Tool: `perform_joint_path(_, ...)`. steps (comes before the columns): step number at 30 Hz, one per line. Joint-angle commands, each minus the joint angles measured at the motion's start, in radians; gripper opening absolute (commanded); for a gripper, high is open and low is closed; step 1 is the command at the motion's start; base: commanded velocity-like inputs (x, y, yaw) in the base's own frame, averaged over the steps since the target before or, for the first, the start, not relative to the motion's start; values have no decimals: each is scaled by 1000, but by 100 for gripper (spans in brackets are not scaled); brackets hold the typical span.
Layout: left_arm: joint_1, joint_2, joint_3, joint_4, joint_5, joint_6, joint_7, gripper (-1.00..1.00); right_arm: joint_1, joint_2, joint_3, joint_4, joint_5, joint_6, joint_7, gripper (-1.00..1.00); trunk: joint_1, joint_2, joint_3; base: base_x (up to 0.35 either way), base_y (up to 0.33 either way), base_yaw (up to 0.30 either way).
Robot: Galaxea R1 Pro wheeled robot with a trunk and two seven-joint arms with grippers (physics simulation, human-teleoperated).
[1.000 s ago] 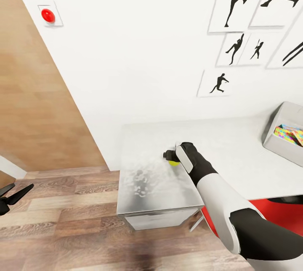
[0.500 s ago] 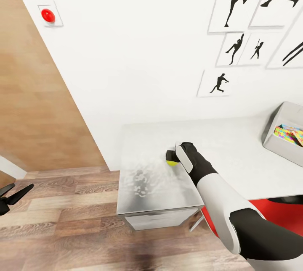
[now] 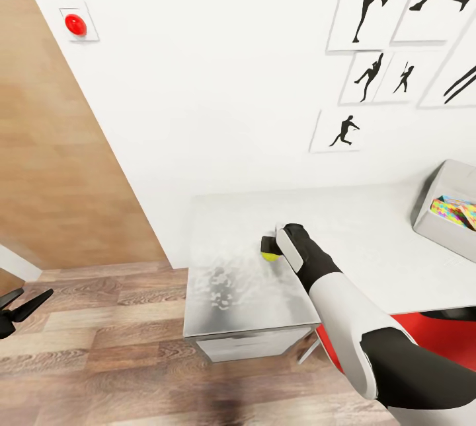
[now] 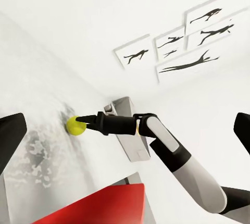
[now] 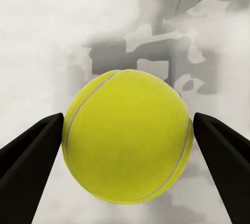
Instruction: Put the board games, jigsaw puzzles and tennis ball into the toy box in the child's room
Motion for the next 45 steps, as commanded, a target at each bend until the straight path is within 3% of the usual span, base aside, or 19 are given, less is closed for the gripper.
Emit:
perform_joint_path(1, -1, 0, 0, 0, 2, 10, -2, 100, 0, 0, 2, -1, -15, 1, -10, -100, 1, -2, -2, 0, 0, 0)
perform_joint_path(13, -1, 0, 0, -1, 2, 10, -2, 100, 4, 0, -1, -38, -16, 9, -11, -100, 1, -2, 9, 0, 0, -40)
perform_joint_path(22, -1, -1, 0, 0, 2, 10, -3, 100, 31, 0, -10, -441, -25, 276, -13, -100, 1, -2, 23, 0, 0, -63)
perform_joint_path(26, -1, -1, 0, 0, 2, 10, -3, 100, 31, 0, -28, -546, -28, 305, -13, -100, 1, -2, 30, 0, 0, -23)
perform_joint_path(30, -1, -1, 0, -1, 2, 11, -4, 100, 33, 0, -85, -604, -33, 305, -12, -100, 1, -2, 36, 0, 0, -12)
perform_joint_path(32, -1, 0, 0, -1, 2, 11, -4, 100, 35, -12, -140, -636, -73, 305, 0, -100, 1, -2, 39, 0, 0, -52)
perform_joint_path(34, -1, 0, 1, -1, 2, 11, -5, 100, 36, -43, -161, -647, -159, 305, 18, -100, 1, -2, 42, 0, 0, -66)
perform_joint_path(38, -1, 0, 1, 0, 2, 11, -5, 100, 38, -141, -159, -689, -427, 305, 40, -100, 1, -2, 49, 0, 0, -73)
perform_joint_path(39, -1, 0, 1, 0, 2, 11, -5, 100, 42, -160, -153, -712, -495, 305, 41, -100, 1, -2, 50, 0, 0, -75)
perform_joint_path(40, -1, 0, 2, 0, 2, 11, -5, 100, 44, -168, -150, -723, -525, 305, 41, -100, 1, -2, 52, 0, 0, -75)
perform_joint_path(41, -1, 0, 2, -1, 2, 10, -5, 100, 48, -190, -144, -756, -600, 305, 42, -100, 1, -2, 53, 0, 0, -75)
perform_joint_path(42, -1, 0, 2, -1, 2, 10, -5, 100, 51, -206, -141, -777, -636, 305, 42, -100, 1, -2, 55, 0, -28, -75)
perform_joint_path(45, -1, 0, 1, -1, 3, 11, -5, 100, 53, -242, -135, -816, -684, 305, 42, -100, 1, -2, 60, 0, -126, -75)
